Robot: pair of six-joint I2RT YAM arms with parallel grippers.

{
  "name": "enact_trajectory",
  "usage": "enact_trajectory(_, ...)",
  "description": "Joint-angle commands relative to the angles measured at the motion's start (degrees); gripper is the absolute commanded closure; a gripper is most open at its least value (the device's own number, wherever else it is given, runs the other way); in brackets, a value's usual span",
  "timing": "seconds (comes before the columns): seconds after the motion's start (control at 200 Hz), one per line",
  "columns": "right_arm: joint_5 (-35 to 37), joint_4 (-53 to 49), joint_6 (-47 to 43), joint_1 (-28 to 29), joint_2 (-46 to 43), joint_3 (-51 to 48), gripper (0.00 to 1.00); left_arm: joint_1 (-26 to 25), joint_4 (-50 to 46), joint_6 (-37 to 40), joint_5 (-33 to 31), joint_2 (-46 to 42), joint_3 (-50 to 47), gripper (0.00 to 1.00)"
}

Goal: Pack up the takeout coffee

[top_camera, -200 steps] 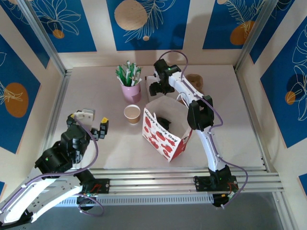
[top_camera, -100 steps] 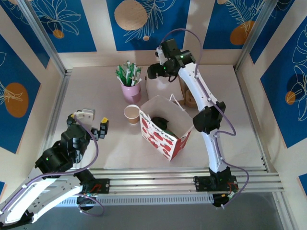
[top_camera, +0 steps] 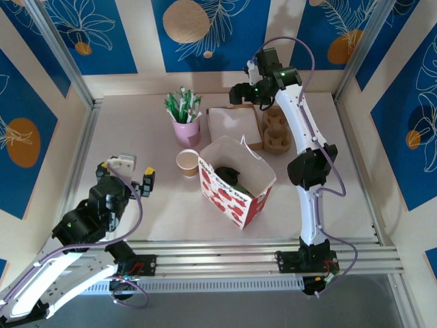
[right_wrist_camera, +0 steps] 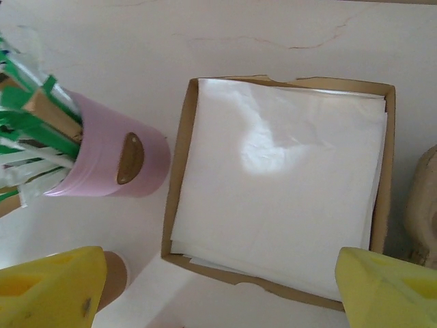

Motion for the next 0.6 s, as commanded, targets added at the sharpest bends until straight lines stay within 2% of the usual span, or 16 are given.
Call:
enact_trajectory(0.0,-1.6,1.1,-2.1,1.0,5.1,2.0,0.13,1.0,0.3,-0.1,0.8,0.2,-0.6,0.00)
enact_trajectory(0.18,-2.5,6.7,-4.1,2.6,8.3,0.0,0.13,1.1,0.3,-0.1,0.6,0.3,-0.7,0.00)
enact_trajectory(0.355,-4.4,7.0,-5.6,3.4,12.2,-0.8,0.12,1.4,0.4,-0.1,0.7,0.4,-0.7,0.00)
enact_trajectory(0.595,-2.1,10.0,-7.0,3.8,13.2,-7.1,0.12,1.6,0.4,0.0,0.9,0.4,-0.7,0.00)
